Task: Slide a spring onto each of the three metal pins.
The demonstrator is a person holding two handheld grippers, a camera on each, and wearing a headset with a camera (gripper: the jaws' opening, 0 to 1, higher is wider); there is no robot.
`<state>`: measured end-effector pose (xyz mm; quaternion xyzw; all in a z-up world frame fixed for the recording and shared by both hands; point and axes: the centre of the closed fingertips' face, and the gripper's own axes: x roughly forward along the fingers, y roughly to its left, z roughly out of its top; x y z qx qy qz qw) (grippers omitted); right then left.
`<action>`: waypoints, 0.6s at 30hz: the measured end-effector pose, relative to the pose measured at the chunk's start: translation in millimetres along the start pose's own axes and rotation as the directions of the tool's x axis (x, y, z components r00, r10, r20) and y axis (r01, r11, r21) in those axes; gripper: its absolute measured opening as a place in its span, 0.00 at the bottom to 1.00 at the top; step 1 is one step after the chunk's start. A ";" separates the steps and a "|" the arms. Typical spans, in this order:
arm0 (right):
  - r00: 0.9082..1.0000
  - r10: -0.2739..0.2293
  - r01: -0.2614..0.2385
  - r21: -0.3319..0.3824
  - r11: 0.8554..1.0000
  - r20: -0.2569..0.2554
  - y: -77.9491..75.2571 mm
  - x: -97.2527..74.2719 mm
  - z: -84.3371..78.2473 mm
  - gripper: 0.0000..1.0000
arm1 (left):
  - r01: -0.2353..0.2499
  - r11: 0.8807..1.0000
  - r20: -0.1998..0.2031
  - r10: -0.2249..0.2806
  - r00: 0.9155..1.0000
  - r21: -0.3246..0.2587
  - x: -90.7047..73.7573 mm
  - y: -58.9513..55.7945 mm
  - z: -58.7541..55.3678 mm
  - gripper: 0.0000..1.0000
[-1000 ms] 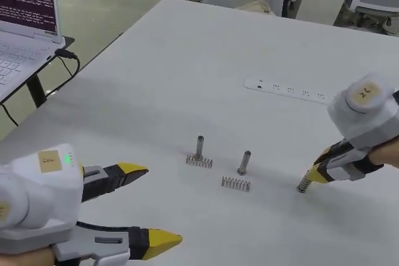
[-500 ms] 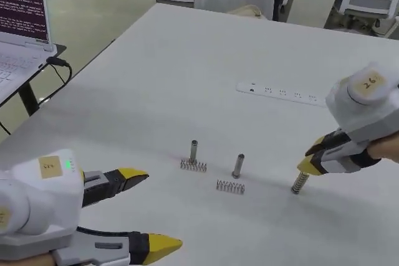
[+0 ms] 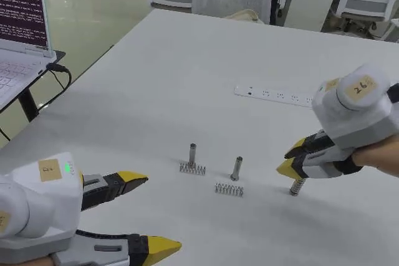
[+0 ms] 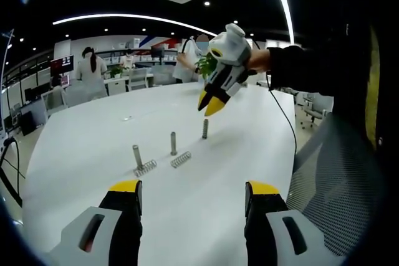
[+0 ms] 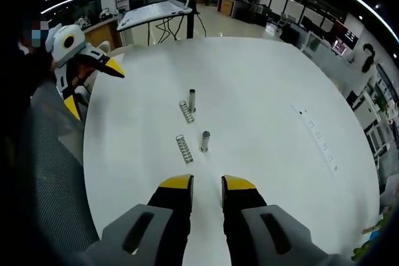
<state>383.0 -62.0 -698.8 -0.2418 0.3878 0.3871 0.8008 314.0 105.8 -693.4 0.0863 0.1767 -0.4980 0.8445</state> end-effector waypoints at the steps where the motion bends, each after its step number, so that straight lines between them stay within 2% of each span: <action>1: 1.000 0.005 -0.005 0.001 1.000 0.005 2.2 1.3 1.0 0.16 | -0.001 1.000 0.001 0.001 1.000 -0.001 -0.2 0.2 0.2 0.63; 6: 0.998 0.033 -0.034 0.012 0.999 0.058 14.5 11.6 6.6 0.16 | -0.005 1.000 0.003 0.005 1.000 -0.003 -1.1 0.6 1.5 0.63; 12: 0.991 0.067 -0.069 0.007 0.998 0.118 27.5 30.0 3.8 0.16 | -0.006 1.000 -0.001 0.006 1.000 -0.004 -0.9 -0.1 1.3 0.62; 15: 0.986 0.075 -0.079 0.021 0.997 0.151 31.3 38.2 1.8 0.16 | -0.004 1.000 -0.005 0.004 1.000 -0.003 -0.4 -1.0 0.9 0.62; 18: 0.975 0.063 -0.075 0.051 0.996 0.212 30.3 45.3 1.9 0.16 | -0.005 1.000 -0.009 0.005 1.000 -0.004 -0.5 -1.4 0.5 0.62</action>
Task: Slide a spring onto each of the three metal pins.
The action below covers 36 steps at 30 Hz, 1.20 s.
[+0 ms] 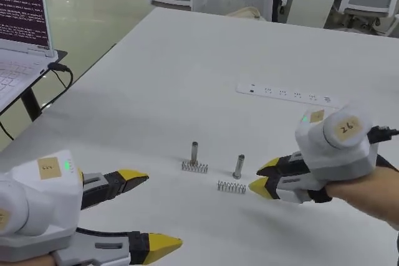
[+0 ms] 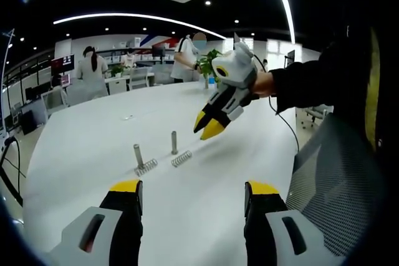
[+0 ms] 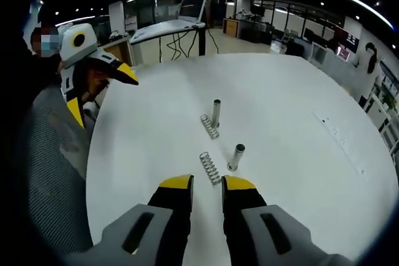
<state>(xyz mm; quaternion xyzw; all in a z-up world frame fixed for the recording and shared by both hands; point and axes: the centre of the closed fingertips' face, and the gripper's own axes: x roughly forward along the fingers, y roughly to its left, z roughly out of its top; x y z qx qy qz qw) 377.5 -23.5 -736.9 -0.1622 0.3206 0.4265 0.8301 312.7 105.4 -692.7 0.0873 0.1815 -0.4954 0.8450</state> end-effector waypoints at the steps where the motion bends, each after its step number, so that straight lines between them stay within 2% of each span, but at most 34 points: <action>1: 1.000 -0.003 0.003 0.008 1.000 0.008 -0.4 1.3 -1.7 0.16 | 0.000 1.000 -0.001 0.000 1.000 -0.001 -0.1 -0.1 0.0 0.62; 7: 0.997 -0.014 0.013 0.020 1.000 0.077 -0.6 9.5 -9.4 0.16 | -0.003 1.000 -0.013 0.003 1.000 0.004 -1.2 -1.5 1.0 0.62; 11: 0.991 -0.026 0.022 0.029 0.999 0.129 -2.6 13.6 -11.8 0.17 | -0.007 1.000 -0.028 0.008 1.000 0.011 -1.4 -0.2 0.4 0.62; 18: 0.985 -0.032 0.028 0.024 0.999 0.167 -5.8 24.2 -12.0 0.17 | -0.026 0.999 -0.040 0.027 0.999 0.019 -2.9 2.5 -0.5 0.62; 26: 0.983 -0.026 0.023 0.018 1.000 0.180 -7.2 32.0 -13.4 0.16 | -0.043 0.999 -0.049 0.044 0.998 0.016 -4.5 6.0 -2.1 0.62; 28: 0.983 -0.033 0.033 0.003 0.999 0.178 -9.0 34.1 -13.7 0.15 | -0.044 0.999 -0.055 0.045 0.997 0.015 -4.2 6.2 -3.4 0.62; 30: 0.984 -0.021 0.019 0.010 1.000 0.176 -7.6 35.7 -14.3 0.15 | -0.043 0.999 -0.058 0.043 0.997 0.014 -4.0 6.0 -4.1 0.61; 36: 0.987 -0.020 0.019 0.008 1.000 0.158 -8.8 44.4 -18.7 0.15 | -0.044 0.999 -0.061 0.044 0.997 0.008 -3.8 6.8 -5.0 0.61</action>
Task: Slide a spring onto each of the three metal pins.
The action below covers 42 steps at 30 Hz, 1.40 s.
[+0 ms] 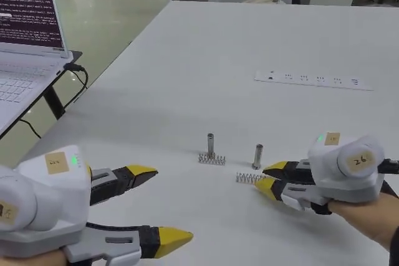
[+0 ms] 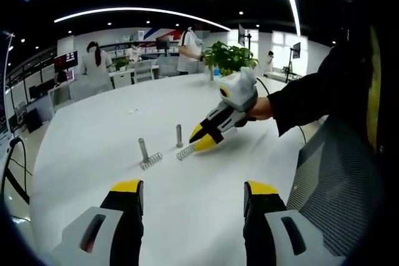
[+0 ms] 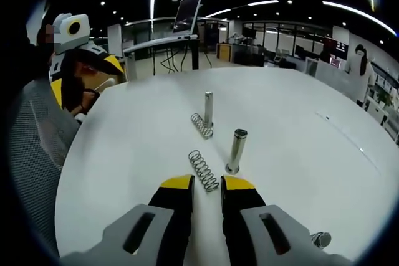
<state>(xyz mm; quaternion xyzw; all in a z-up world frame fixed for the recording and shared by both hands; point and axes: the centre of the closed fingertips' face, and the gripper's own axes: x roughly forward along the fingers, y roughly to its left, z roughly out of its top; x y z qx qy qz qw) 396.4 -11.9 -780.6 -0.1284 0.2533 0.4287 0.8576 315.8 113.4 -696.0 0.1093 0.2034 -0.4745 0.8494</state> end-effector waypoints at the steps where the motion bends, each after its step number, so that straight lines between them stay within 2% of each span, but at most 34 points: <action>1: 1.000 0.001 -0.001 0.002 1.000 -0.004 -0.4 0.9 -1.4 0.15 | 0.001 1.000 -0.001 -0.001 1.000 0.001 0.1 -0.1 -0.2 0.61; 6: 1.000 0.004 -0.004 0.015 1.000 -0.009 1.1 1.1 -4.3 0.14 | -0.001 1.000 -0.003 0.001 1.000 -0.003 -0.3 0.7 -0.9 0.61; 11: 1.000 0.025 -0.024 0.022 0.999 -0.015 9.1 -0.8 -7.9 0.13 | -0.002 1.000 -0.003 0.002 1.000 -0.001 0.0 0.4 -0.7 0.61; 15: 1.000 0.026 -0.026 0.016 1.000 -0.009 14.3 1.4 -12.6 0.13 | -0.004 1.000 -0.002 0.004 1.000 -0.001 -0.7 0.1 0.0 0.60; 16: 0.999 0.030 -0.030 0.010 0.999 0.014 14.9 2.2 -9.4 0.13 | -0.004 1.000 -0.002 0.004 1.000 -0.001 -0.7 0.0 0.1 0.60; 17: 1.000 0.026 -0.027 0.020 0.999 0.010 14.7 1.8 -10.3 0.13 | -0.005 1.000 -0.002 0.005 1.000 0.001 -0.9 -0.2 0.3 0.60; 22: 0.999 0.034 -0.034 -0.005 0.999 0.033 19.2 1.1 -11.0 0.17 | -0.009 1.000 -0.002 0.009 1.000 0.000 -1.4 0.4 0.2 0.60; 26: 0.998 0.052 -0.049 -0.076 0.996 0.046 28.1 0.9 -12.3 0.15 | -0.011 1.000 -0.002 0.011 1.000 -0.003 -1.2 0.9 0.1 0.60; 27: 0.996 0.067 -0.061 -0.090 0.994 0.065 32.2 0.9 -11.8 0.15 | -0.011 1.000 -0.002 0.011 1.000 -0.003 -1.2 0.7 0.1 0.60; 35: 0.992 0.070 -0.060 -0.095 0.994 0.107 31.5 0.1 -11.5 0.14 | -0.013 1.000 -0.005 0.013 1.000 -0.002 -1.4 0.4 0.2 0.59; 38: 0.991 0.081 -0.067 -0.132 0.989 0.108 35.0 0.5 -10.6 0.11 | -0.012 1.000 -0.005 0.012 1.000 -0.002 -1.0 0.1 0.2 0.59; 42: 0.992 0.077 -0.062 -0.148 0.987 0.096 34.7 1.7 -9.1 0.09 | -0.012 1.000 -0.007 0.012 1.000 -0.002 -0.9 -0.9 0.5 0.59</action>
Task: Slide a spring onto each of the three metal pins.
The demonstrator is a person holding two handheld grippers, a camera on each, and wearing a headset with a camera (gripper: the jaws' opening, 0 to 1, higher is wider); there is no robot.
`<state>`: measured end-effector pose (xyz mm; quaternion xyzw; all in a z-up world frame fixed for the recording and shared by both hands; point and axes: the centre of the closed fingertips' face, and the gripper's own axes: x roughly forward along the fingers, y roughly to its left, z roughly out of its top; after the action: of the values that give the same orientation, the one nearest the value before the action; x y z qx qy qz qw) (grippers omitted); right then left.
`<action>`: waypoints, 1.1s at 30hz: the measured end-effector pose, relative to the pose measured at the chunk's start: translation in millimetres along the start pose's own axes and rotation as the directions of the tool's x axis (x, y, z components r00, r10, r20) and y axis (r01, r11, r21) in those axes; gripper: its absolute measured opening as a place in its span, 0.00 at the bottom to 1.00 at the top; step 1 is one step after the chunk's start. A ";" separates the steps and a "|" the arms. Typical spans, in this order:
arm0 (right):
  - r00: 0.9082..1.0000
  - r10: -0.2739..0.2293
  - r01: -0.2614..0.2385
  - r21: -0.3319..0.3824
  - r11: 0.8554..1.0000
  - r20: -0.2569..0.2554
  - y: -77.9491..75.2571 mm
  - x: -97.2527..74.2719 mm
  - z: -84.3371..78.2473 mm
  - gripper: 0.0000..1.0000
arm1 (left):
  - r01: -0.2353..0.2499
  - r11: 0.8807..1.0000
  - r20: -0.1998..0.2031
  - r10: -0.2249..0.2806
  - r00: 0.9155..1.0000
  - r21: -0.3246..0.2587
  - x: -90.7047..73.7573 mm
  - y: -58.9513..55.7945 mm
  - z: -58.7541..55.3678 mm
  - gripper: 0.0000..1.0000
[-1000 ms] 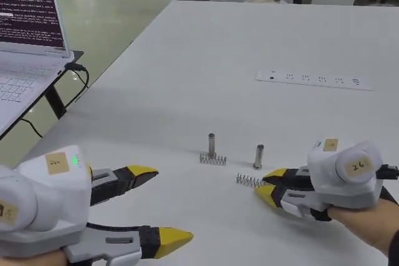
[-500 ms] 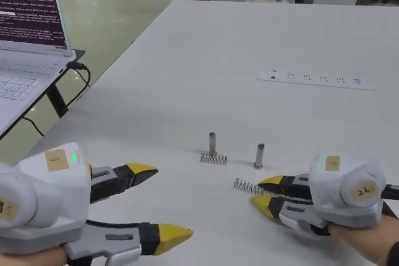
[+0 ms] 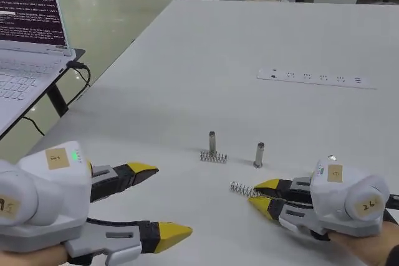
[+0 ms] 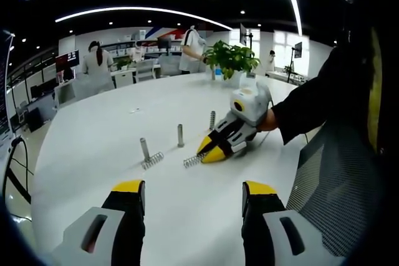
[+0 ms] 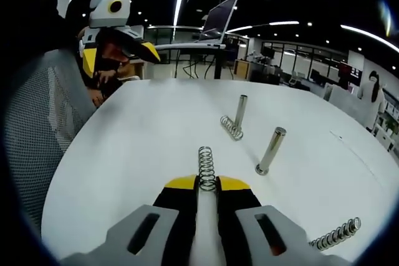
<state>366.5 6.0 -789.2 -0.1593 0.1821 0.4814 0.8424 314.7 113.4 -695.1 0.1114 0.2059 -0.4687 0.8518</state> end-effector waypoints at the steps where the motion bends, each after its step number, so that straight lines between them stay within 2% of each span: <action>1: 1.000 -0.002 0.002 0.000 1.000 -0.003 -0.9 0.1 0.2 0.09 | 0.000 1.000 -0.001 0.000 1.000 0.001 0.0 -0.3 0.1 0.59; 9: 0.998 -0.007 0.007 0.003 1.000 -0.061 -5.6 -4.4 -0.2 0.08 | 0.012 1.000 0.000 -0.012 1.000 0.007 1.6 -2.2 0.9 0.59; 16: 0.991 -0.007 0.005 -0.011 1.000 -0.132 -10.6 -12.6 6.4 0.08 | 0.045 0.999 -0.004 -0.045 0.999 0.023 6.6 -5.9 1.8 0.58; 18: 0.989 0.004 -0.004 0.004 1.000 -0.145 -11.2 -14.4 8.4 0.08 | 0.059 0.998 -0.003 -0.059 0.998 0.030 9.7 -7.5 3.6 0.58; 22: 0.973 0.020 -0.023 -0.012 1.000 -0.229 -9.0 -25.8 17.5 0.08 | 0.100 0.993 0.003 -0.101 0.995 0.056 16.8 -11.6 8.4 0.58; 24: 0.968 0.035 -0.042 -0.022 0.999 -0.248 -6.2 -29.7 24.7 0.08 | 0.122 0.990 0.005 -0.122 0.992 0.070 20.5 -12.9 10.0 0.57; 29: 0.946 0.071 -0.091 -0.048 0.995 -0.318 3.2 -39.8 40.5 0.08 | 0.149 0.984 0.015 -0.151 0.988 0.094 25.9 -12.8 13.1 0.55; 31: 0.940 0.093 -0.113 -0.044 0.993 -0.329 8.8 -43.3 49.3 0.08 | 0.160 0.980 0.021 -0.163 0.986 0.115 28.1 -12.3 13.5 0.53; 33: 0.929 0.121 -0.141 -0.030 0.990 -0.349 15.5 -47.1 56.9 0.08 | 0.170 0.978 0.023 -0.174 0.984 0.125 29.2 -12.3 12.7 0.51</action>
<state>339.7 3.3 -718.8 -0.2520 0.3245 0.5058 0.7586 321.4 80.0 -697.1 0.1373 0.1712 -0.5541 0.8030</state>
